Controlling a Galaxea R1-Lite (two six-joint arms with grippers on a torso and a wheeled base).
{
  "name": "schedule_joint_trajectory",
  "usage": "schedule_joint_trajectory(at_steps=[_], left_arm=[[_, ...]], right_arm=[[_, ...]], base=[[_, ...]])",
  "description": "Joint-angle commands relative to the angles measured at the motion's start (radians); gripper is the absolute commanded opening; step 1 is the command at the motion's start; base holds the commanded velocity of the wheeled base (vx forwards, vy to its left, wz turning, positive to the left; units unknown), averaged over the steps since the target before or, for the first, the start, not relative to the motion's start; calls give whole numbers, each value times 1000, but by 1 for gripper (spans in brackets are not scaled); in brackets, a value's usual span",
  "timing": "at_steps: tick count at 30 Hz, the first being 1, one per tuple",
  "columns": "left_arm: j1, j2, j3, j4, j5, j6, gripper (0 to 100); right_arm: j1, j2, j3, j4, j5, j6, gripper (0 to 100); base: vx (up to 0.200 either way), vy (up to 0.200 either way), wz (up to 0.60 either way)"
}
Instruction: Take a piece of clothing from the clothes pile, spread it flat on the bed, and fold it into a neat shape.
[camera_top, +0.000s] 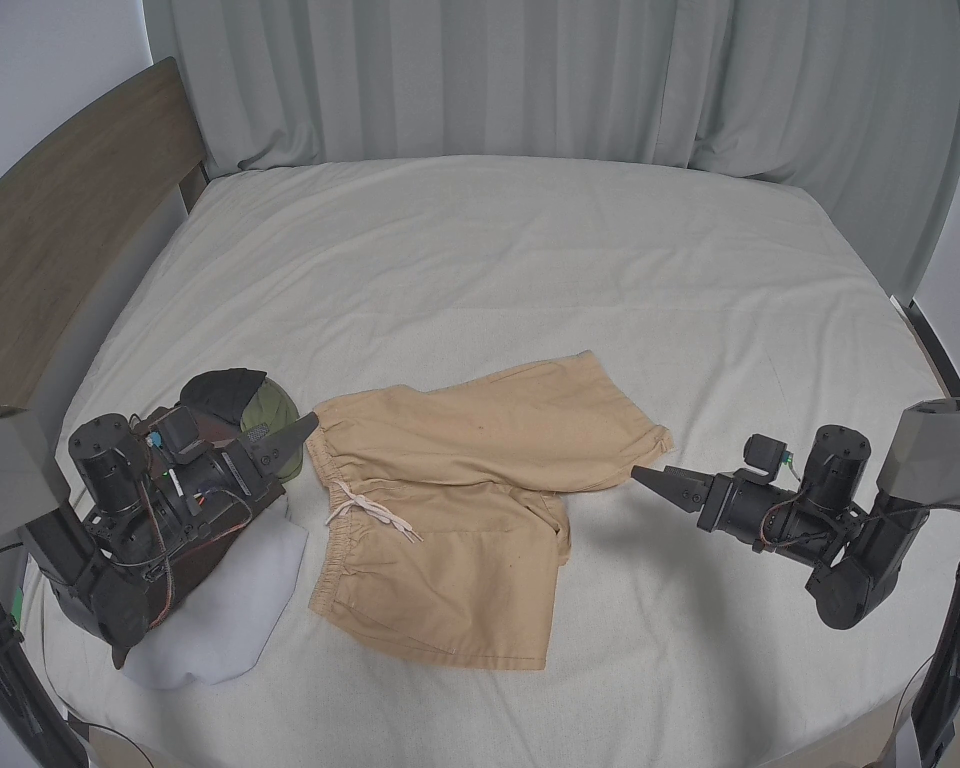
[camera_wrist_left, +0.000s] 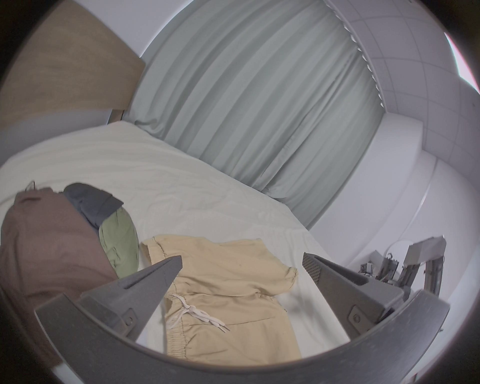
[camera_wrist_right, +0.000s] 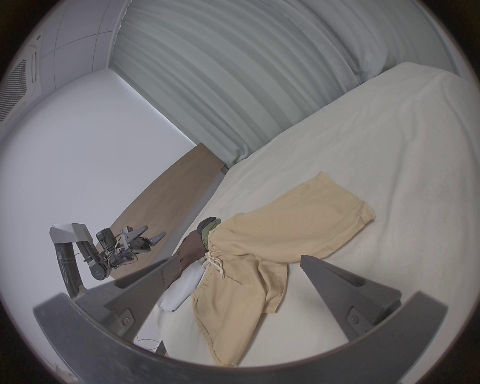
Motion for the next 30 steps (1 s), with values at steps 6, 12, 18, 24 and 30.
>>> schedule_joint_trajectory(at_steps=[6,12,18,24,30], left_arm=[[-27,-23,33,-1,-7,75,100],[-30,-21,52,-1,-13,146,100],[-33,-29,76,-1,-45,244,100],[-39,-34,85,-3,-50,298,100],[-37,-34,108,-3,-108,410,100]], right_arm=[[26,46,10,0,-3,6,100],[40,101,-4,0,-7,7,100],[75,123,-30,0,-59,44,100],[84,132,-41,0,-62,99,100],[101,163,-73,0,-91,133,100]], base=[[0,0,0],[0,0,0],[0,0,0],[0,0,0],[0,0,0]])
